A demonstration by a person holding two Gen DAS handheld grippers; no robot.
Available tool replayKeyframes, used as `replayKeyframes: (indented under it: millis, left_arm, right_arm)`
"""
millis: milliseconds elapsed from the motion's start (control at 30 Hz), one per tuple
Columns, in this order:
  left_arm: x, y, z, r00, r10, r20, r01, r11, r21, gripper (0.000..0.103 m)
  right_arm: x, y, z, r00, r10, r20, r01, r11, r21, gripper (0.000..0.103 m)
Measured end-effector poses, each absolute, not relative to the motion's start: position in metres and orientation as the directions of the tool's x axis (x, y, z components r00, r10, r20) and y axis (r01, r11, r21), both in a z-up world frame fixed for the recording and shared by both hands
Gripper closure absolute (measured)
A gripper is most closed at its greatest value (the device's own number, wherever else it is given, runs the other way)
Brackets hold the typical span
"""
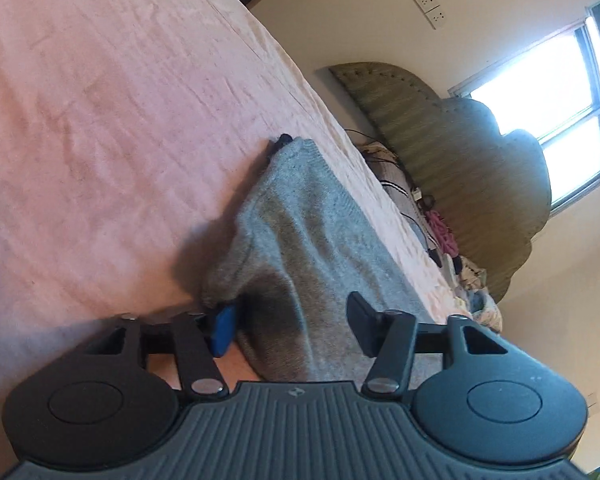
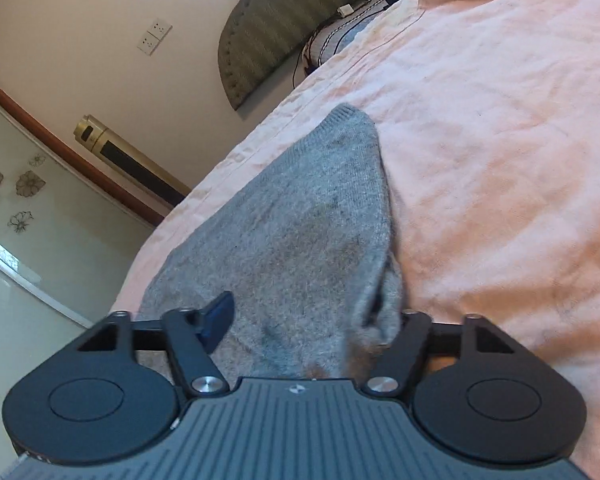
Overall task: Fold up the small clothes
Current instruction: 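Grasp the folded grey edge with both grippers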
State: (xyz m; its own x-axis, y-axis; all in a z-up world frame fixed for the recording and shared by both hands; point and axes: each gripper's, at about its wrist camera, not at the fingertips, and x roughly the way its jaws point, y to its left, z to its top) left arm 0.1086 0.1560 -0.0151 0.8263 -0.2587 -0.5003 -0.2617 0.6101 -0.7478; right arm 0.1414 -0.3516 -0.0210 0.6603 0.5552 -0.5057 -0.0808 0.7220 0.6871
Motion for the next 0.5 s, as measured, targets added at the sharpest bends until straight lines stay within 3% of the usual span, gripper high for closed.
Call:
replayKeyframes:
  millis: [167, 200, 267, 333, 433, 500]
  left_arm:
    - [0.095, 0.166, -0.018, 0.826, -0.285, -0.486, -0.273, 0.552, -0.788, 0.052]
    - [0.092, 0.168, -0.019, 0.827, -0.292, -0.480, -0.274, 0.535, -0.799, 0.045]
    - [0.082, 0.173, -0.022, 0.837, -0.292, -0.462, -0.279, 0.498, -0.821, 0.039]
    - [0.075, 0.175, -0.023, 0.840, -0.289, -0.458, -0.294, 0.468, -0.834, 0.035]
    - [0.074, 0.169, -0.022, 0.853, -0.269, -0.447, -0.297, 0.453, -0.840, 0.026]
    - [0.085, 0.165, -0.021, 0.855, -0.245, -0.457, -0.303, 0.479, -0.824, 0.026]
  right_arm:
    - [0.139, -0.363, -0.024, 0.638, 0.575, -0.513, -0.046, 0.693, 0.719, 0.063]
    - [0.136, -0.365, -0.024, 0.630, 0.588, -0.508, -0.040, 0.678, 0.734, 0.062]
    - [0.128, -0.372, -0.024, 0.615, 0.627, -0.479, -0.040, 0.632, 0.774, 0.045]
    - [0.121, -0.375, -0.023, 0.608, 0.653, -0.451, -0.049, 0.598, 0.800, 0.035]
    - [0.118, -0.368, -0.018, 0.598, 0.656, -0.461, -0.070, 0.616, 0.785, 0.027]
    - [0.121, -0.363, -0.017, 0.597, 0.655, -0.463, -0.076, 0.621, 0.780, 0.022]
